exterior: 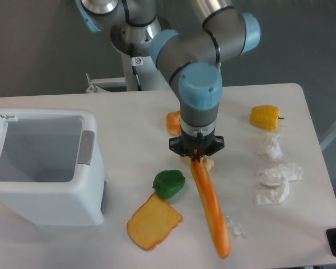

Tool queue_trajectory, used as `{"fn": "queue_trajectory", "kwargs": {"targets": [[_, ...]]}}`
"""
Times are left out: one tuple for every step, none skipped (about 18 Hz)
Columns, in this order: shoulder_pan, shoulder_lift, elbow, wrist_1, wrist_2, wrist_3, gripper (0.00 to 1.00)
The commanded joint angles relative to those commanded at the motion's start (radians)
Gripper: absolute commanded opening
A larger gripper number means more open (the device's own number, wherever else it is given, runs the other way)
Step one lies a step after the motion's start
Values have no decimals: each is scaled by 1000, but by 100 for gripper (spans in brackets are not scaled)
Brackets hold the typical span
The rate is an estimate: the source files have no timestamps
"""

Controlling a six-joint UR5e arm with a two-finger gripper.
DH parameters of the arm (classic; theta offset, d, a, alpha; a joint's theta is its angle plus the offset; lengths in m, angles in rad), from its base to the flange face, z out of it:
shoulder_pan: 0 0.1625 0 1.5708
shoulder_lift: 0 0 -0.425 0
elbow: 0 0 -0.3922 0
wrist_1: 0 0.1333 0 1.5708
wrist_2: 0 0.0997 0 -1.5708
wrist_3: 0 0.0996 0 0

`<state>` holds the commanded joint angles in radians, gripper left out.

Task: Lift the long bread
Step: 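Lift the gripped baguette upward off the table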

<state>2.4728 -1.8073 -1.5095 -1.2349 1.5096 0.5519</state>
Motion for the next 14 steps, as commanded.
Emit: {"fn": "queue_trajectory", "kwargs": {"targets": [[-2,22,0,0,-15,32,0],[-5,38,0,0,-22,69,0],[-11,51,0,-2,-22,107,0],[-23,61,0,-9,-20,140,0],[-31,69,0,-18,-20,161,0],[-34,77,0,-21,-20,174,0],[-40,77,-1,-21,-20,184,0],[-54,78,-2,-21,-22,194,0],[-58,78,-2,-20,-25,204,0],[-64,78,-8,-17,-23,229,0],[-69,80,-14,-14,-26,273,0],[-69,83,-15,-14,-40,310,0],[-68,83,-15,-14,-60,318,0],[-63,88,-15,-14,-69,319,0]]}}
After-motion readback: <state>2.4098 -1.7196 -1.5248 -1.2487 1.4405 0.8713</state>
